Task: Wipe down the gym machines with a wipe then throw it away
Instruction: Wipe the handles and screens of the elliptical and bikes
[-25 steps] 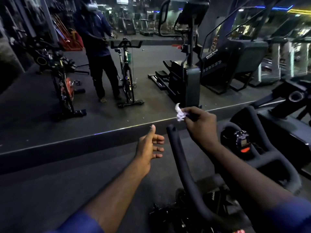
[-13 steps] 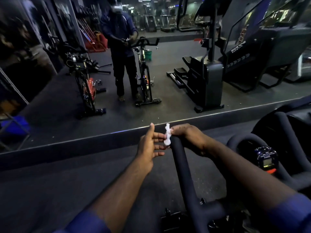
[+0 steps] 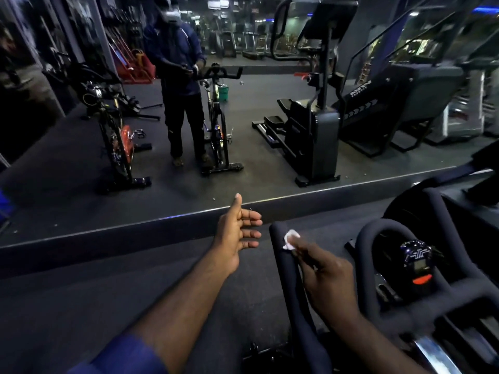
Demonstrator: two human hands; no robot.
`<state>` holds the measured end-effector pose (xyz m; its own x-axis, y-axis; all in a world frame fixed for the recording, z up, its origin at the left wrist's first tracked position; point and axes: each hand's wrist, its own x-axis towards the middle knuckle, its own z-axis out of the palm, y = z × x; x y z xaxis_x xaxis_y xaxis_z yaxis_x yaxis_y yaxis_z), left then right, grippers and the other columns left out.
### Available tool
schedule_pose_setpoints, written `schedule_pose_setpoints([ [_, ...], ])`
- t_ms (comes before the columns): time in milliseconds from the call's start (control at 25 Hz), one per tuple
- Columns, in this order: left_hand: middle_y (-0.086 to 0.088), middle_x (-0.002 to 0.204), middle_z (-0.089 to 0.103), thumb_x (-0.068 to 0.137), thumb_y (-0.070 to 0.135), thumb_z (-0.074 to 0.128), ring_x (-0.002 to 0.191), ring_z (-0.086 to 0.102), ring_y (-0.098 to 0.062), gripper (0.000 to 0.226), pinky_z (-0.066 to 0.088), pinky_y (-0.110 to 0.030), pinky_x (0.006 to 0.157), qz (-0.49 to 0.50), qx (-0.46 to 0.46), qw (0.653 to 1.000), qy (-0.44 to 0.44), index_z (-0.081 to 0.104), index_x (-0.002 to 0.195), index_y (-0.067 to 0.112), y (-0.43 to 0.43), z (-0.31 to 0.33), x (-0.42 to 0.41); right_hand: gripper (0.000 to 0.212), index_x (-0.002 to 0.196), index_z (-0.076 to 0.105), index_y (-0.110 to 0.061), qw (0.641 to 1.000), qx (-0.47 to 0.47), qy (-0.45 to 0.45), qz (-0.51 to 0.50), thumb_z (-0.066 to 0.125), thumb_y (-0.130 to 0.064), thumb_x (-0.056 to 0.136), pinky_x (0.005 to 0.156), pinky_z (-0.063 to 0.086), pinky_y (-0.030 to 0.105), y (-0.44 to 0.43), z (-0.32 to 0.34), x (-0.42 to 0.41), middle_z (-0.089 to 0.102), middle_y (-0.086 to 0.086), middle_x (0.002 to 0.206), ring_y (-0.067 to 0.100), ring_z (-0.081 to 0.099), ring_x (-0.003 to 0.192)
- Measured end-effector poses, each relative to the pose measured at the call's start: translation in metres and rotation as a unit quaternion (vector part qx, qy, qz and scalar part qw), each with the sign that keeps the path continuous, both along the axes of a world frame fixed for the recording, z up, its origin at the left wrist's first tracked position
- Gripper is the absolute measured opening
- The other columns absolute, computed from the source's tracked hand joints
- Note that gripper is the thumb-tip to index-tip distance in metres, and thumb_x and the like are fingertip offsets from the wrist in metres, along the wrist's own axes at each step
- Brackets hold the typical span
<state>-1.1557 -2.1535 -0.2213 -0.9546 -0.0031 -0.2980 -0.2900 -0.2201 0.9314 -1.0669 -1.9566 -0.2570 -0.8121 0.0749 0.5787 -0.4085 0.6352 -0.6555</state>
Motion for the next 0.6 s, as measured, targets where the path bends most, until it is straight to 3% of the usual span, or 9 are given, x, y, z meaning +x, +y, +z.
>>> schedule_pose_setpoints([
  [160, -0.009, 0.088, 0.076, 0.102, 0.07, 0.039, 0.064, 0.066, -0.018, 0.072, 0.05, -0.032, 0.06, -0.044, 0.016, 0.999, -0.001, 0.074, 0.101, 0.007, 0.011, 0.006, -0.002, 0.05, 0.126, 0.075, -0.018, 0.989, 0.127, 0.037, 0.065, 0.075, 0.004, 0.081, 0.101, 0.053, 0.027, -0.004, 0.039, -0.011, 0.073, -0.004, 0.127, 0.006, 0.065, 0.121],
  [280, -0.005, 0.082, 0.076, 0.103, 0.069, 0.037, 0.066, 0.067, -0.016, 0.07, 0.051, -0.032, 0.063, -0.062, 0.031, 0.998, -0.002, 0.073, 0.095, 0.009, 0.012, 0.01, 0.0, 0.037, 0.131, 0.071, -0.013, 0.961, 0.255, 0.013, 0.109, 0.063, -0.007, 0.095, 0.113, 0.044, 0.029, -0.03, 0.051, -0.023, 0.067, 0.003, 0.138, 0.018, 0.052, 0.138],
  [400, -0.004, 0.083, 0.076, 0.103, 0.07, 0.035, 0.068, 0.067, -0.016, 0.072, 0.051, -0.03, 0.062, -0.067, 0.038, 0.997, -0.005, 0.072, 0.093, 0.01, 0.01, 0.009, 0.001, 0.042, 0.135, 0.067, -0.008, 0.936, 0.33, 0.003, 0.119, 0.045, -0.018, 0.101, 0.114, 0.042, 0.033, -0.024, 0.045, -0.012, 0.063, 0.008, 0.143, 0.023, 0.05, 0.138],
  [600, -0.003, 0.078, 0.074, 0.103, 0.07, 0.036, 0.061, 0.062, -0.018, 0.072, 0.049, -0.029, 0.053, -0.073, 0.057, 0.996, -0.017, 0.071, 0.092, 0.007, 0.005, 0.0, 0.009, 0.046, 0.136, 0.063, -0.006, 0.899, 0.412, 0.009, 0.148, 0.035, -0.026, 0.105, 0.099, 0.051, 0.038, -0.002, 0.034, 0.043, 0.061, 0.008, 0.14, 0.028, 0.06, 0.121],
])
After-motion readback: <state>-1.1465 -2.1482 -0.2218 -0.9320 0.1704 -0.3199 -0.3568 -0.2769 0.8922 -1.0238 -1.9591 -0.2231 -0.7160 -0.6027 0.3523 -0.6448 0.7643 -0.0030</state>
